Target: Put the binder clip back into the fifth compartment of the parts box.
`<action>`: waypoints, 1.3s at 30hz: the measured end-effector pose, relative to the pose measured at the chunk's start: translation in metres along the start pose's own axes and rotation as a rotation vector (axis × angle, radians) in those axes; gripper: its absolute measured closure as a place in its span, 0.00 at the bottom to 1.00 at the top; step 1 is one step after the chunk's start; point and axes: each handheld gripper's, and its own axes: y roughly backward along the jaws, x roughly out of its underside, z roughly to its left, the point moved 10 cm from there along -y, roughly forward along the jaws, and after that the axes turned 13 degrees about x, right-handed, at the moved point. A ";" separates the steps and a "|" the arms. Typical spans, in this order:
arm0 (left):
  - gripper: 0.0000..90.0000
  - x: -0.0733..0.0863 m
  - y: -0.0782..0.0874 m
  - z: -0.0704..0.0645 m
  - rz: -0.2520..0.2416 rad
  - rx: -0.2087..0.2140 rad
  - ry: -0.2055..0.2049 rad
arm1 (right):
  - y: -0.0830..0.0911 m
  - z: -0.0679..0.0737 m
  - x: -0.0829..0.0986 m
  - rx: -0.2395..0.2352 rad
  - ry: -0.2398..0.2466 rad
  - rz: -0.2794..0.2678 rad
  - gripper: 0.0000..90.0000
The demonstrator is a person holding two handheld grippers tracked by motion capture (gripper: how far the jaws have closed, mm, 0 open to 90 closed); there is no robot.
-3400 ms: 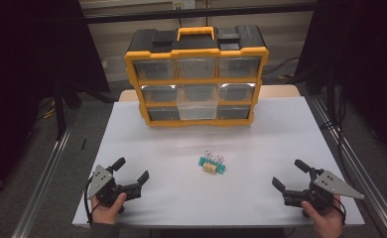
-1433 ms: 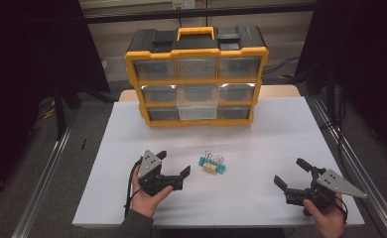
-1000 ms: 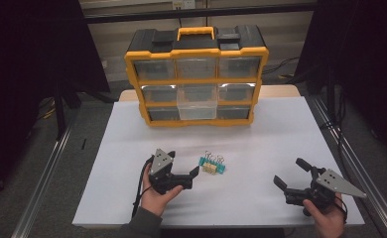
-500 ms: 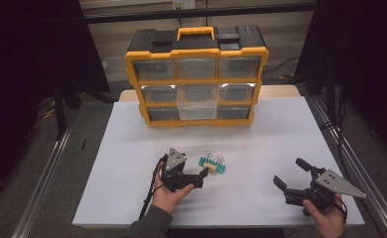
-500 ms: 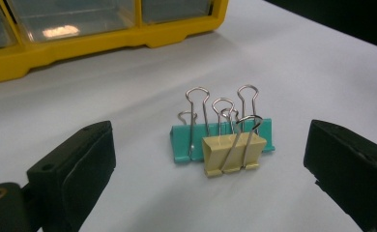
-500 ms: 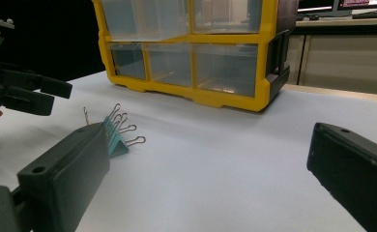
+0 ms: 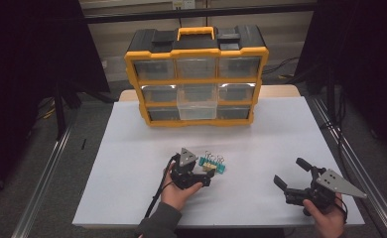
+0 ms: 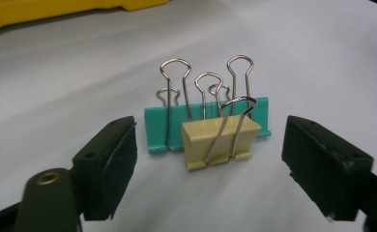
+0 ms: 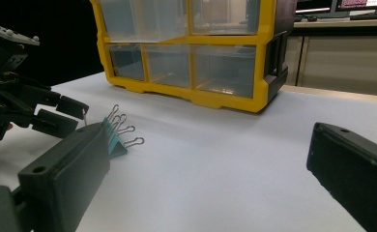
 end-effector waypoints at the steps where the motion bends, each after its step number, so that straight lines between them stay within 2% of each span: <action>1: 0.26 0.001 -0.001 0.001 0.013 -0.006 -0.003 | 0.000 0.000 0.000 -0.001 0.002 0.001 0.02; 3: 0.28 0.000 -0.006 0.001 0.015 -0.017 0.025 | 0.000 0.000 0.000 -0.001 0.002 0.000 0.02; 11: 0.34 0.004 -0.020 -0.003 0.062 -0.021 0.048 | 0.001 0.000 -0.001 -0.003 0.000 -0.006 0.02; 16: 0.38 0.004 -0.019 -0.001 0.069 -0.047 0.039 | 0.000 0.000 -0.001 -0.005 -0.007 -0.004 0.02; 22: 0.52 0.001 -0.020 -0.005 0.056 -0.039 0.042 | 0.000 0.000 -0.001 -0.005 -0.003 -0.006 0.02; 25: 0.54 0.001 -0.018 -0.004 0.063 -0.044 0.035 | 0.000 0.000 -0.001 -0.005 -0.002 -0.004 0.02; 26: 0.55 -0.002 -0.015 -0.005 0.051 -0.043 0.039 | 0.000 0.000 -0.001 -0.004 -0.002 -0.004 0.02; 28: 0.56 -0.002 -0.011 -0.005 0.064 -0.032 0.037 | 0.000 0.000 -0.001 -0.006 -0.002 -0.005 0.02; 30: 0.56 -0.004 -0.010 -0.005 0.048 -0.026 0.043 | 0.000 0.000 -0.001 -0.006 -0.001 -0.005 0.02; 31: 0.56 -0.003 -0.007 -0.004 0.065 -0.021 0.027 | 0.000 0.000 -0.001 -0.007 -0.001 -0.005 0.02; 33: 0.56 -0.007 -0.005 -0.006 0.034 0.000 0.046 | 0.000 0.000 -0.001 -0.009 -0.001 -0.004 0.02; 36: 0.56 -0.012 -0.002 -0.009 0.013 0.018 0.038 | 0.001 0.001 -0.001 -0.010 0.000 -0.004 0.02; 39: 0.56 -0.017 0.002 -0.012 0.014 0.037 0.023 | 0.000 0.001 -0.001 -0.010 0.000 -0.005 0.02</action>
